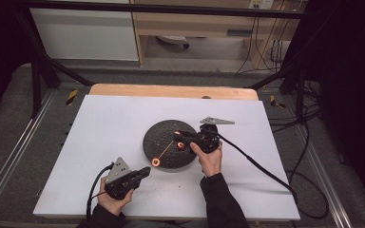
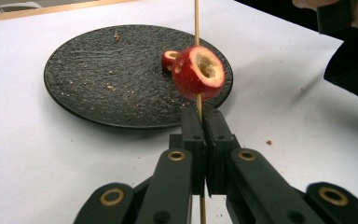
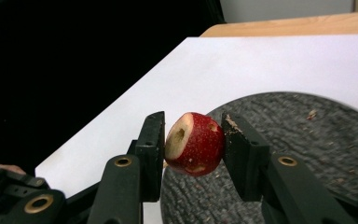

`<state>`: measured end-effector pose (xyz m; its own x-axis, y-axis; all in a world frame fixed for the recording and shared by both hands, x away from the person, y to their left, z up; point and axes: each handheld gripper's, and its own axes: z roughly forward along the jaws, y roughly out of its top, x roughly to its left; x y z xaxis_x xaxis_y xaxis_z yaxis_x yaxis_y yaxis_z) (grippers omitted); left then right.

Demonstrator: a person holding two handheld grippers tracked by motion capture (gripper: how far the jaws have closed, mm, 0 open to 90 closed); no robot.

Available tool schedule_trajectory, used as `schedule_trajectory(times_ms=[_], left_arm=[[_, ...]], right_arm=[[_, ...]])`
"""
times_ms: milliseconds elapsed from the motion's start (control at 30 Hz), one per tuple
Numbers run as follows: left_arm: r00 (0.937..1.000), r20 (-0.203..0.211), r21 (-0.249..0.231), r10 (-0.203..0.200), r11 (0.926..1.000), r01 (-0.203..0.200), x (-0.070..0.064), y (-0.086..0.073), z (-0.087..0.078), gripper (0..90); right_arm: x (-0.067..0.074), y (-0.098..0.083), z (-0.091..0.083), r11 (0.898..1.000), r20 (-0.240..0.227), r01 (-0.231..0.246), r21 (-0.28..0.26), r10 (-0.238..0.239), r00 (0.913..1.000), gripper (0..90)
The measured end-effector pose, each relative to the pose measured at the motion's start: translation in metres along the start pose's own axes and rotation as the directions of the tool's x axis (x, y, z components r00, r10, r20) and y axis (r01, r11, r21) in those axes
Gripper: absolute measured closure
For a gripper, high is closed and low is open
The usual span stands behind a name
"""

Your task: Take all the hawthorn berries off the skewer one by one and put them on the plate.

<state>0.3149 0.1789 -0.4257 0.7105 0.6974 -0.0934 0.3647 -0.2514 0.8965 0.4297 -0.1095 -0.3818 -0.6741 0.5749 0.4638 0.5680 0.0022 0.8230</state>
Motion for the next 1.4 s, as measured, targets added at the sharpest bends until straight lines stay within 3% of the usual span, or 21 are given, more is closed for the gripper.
schedule_trajectory(times_ms=[467, 767, 1067, 1267, 1400], left_arm=[[0.9999, -0.013, 0.005, -0.01, 0.9999, 0.01, 0.005, -0.001, -0.001, 88.3], [0.9997, -0.02, 0.003, -0.015, 0.9999, 0.015, 0.007, -0.001, -0.002, 88.3], [0.9997, -0.022, 0.006, -0.013, 0.9999, 0.013, 0.007, -0.001, -0.001, 88.3], [0.9996, -0.023, 0.007, -0.015, 0.9999, 0.015, 0.008, -0.001, -0.001, 88.2], [0.9996, -0.022, 0.008, -0.017, 0.9998, 0.017, 0.007, -0.001, -0.001, 88.3]], right_arm=[[-0.017, 0.02, -0.018, 0.999, 0.116, 0.009, -0.031, -0.005, 0.9932, 62.1], [-0.03, -0.012, -0.006, 0.998, 0.136, -0.022, 0.051, 0.015, 0.9906, 62.0], [-0.039, -0.049, 0.012, 0.988, 0.152, -0.054, 0.147, 0.032, 0.9879, 61.8], [-0.038, -0.058, 0.017, 0.982, 0.169, -0.04, 0.182, 0.009, 0.9856, 60.9], [-0.037, -0.058, 0.016, 0.984, 0.177, -0.025, 0.176, -0.007, 0.9842, 56.5]])
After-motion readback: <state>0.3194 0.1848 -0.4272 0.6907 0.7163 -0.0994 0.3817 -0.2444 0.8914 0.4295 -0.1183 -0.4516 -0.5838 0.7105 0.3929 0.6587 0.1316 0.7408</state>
